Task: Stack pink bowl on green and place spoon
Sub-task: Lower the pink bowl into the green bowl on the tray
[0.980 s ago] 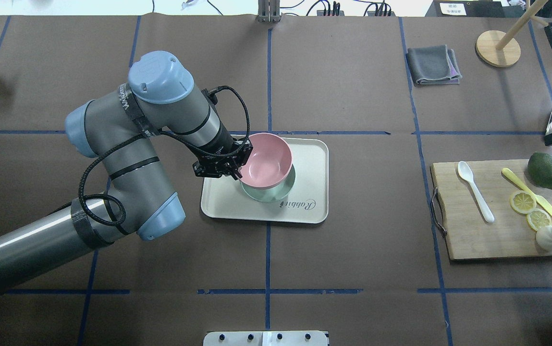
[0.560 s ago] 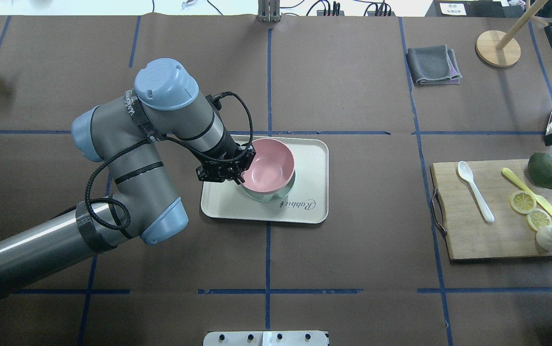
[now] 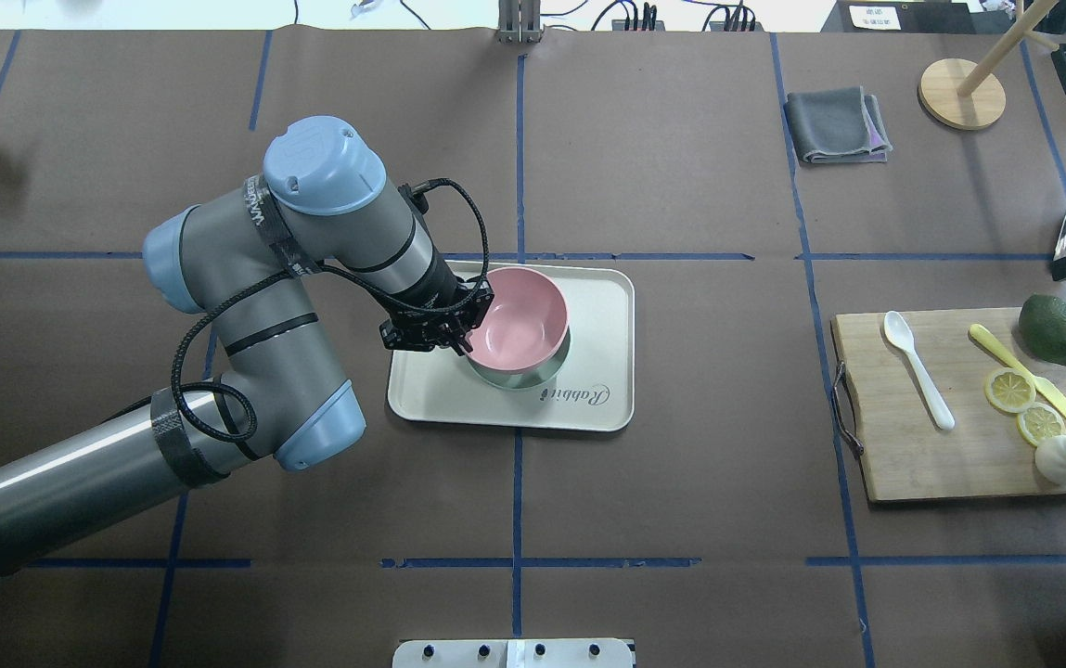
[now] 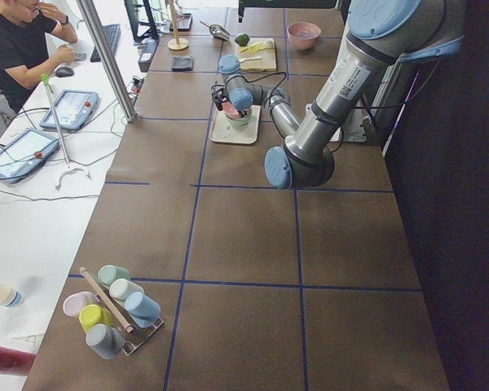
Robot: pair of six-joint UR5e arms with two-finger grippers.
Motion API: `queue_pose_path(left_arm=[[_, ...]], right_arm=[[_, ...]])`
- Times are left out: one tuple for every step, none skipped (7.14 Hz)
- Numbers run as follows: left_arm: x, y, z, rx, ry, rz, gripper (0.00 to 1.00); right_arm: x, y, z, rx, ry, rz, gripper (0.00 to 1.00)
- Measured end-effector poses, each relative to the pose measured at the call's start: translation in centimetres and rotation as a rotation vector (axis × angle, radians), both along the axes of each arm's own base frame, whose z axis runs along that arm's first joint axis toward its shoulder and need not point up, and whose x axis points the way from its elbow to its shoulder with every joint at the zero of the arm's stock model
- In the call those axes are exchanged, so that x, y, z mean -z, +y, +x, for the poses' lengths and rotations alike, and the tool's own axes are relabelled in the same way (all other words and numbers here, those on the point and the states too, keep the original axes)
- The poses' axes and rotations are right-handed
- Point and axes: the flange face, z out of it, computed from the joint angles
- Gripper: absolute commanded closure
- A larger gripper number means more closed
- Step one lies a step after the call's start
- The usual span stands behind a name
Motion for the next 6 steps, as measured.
queue_pose_path(left_arm=[[0.01,-0.02,0.04,0.000,0.000,0.000,0.97],[0.11,-0.05,0.08,0.000,0.001,0.001,0.97],[0.23,-0.11,0.15,0.001,0.003,0.002,0.97],[0.11,-0.24,0.32,0.002,0.006,0.004,0.97],[-0.24,-0.43,0.59,0.002,0.009,0.007,0.96],[-0.47,-0.55,0.76,0.002,0.013,0.009,0.95]], right_arm=[[0.07,0.02,0.02,0.000,-0.001,0.001,0.00],[0.10,0.05,0.04,0.000,-0.003,0.001,0.00],[0.09,0.09,0.05,0.001,-0.003,0.000,0.00],[0.09,0.12,0.05,0.001,-0.004,0.000,0.00],[0.08,0.14,0.05,0.002,-0.005,-0.001,0.00],[0.07,0.14,0.08,0.001,-0.005,-0.001,0.00]])
